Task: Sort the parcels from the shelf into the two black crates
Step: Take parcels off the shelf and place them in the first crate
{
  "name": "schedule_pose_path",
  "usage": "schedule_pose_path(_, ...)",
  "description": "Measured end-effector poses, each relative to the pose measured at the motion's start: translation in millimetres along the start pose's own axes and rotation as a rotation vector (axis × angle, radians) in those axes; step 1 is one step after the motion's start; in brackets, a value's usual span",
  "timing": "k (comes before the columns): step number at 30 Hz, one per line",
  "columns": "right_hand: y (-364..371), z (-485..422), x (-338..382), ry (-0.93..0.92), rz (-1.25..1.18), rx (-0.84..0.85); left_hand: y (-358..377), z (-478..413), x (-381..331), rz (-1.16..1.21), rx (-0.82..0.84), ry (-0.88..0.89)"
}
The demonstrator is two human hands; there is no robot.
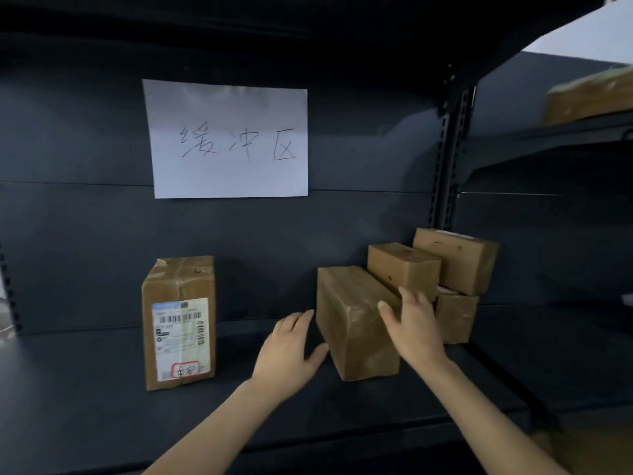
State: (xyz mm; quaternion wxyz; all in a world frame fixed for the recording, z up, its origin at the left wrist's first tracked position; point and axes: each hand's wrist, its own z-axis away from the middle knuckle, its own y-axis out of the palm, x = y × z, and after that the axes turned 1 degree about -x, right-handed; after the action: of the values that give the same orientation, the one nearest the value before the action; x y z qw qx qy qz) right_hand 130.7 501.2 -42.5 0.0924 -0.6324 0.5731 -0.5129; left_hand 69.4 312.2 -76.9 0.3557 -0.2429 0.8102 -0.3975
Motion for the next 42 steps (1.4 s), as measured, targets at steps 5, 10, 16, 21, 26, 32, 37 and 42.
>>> schedule_pose_path(5, 15.7, -7.6, -3.9, 0.174, -0.343, 0.104, -1.3, -16.5, -21.0, 0.422, 0.062, -0.018)
schedule_pose_path(10, 39.9, -1.5, 43.6, -0.054, -0.327, 0.080, -5.1, -15.4, -2.1, 0.766, -0.012, -0.250)
schedule_pose_path(16, 70.5, 12.4, 89.6, -0.418, -0.181, 0.112, -15.9, 8.9, 39.7, 0.925, -0.050, -0.493)
schedule_pose_path(21, 92.2, 20.0, 98.5, -0.541, 0.015, 0.231, -15.1, 18.8, 61.6, 0.941, -0.041, -0.609)
schedule_pose_path(26, 73.9, 7.6, 80.0, -0.355, -0.180, 0.063, -16.3, 9.0, 65.4, 0.932, -0.039, -0.662)
schedule_pose_path(32, 67.9, -6.9, 40.8, 0.188, -0.363, 0.436, -15.4, -6.2, 58.1, 1.026, 0.009, -0.739)
schedule_pose_path(37, 63.7, 7.1, 31.5, 0.118, -0.704, 0.482, -20.1, 0.9, 56.4, 1.009, 0.046, -0.583)
schedule_pose_path(42, 62.3, 12.9, 28.6, 0.037, -0.779, 0.444, -24.7, 7.2, 58.3, 0.954, 0.047, -0.421)
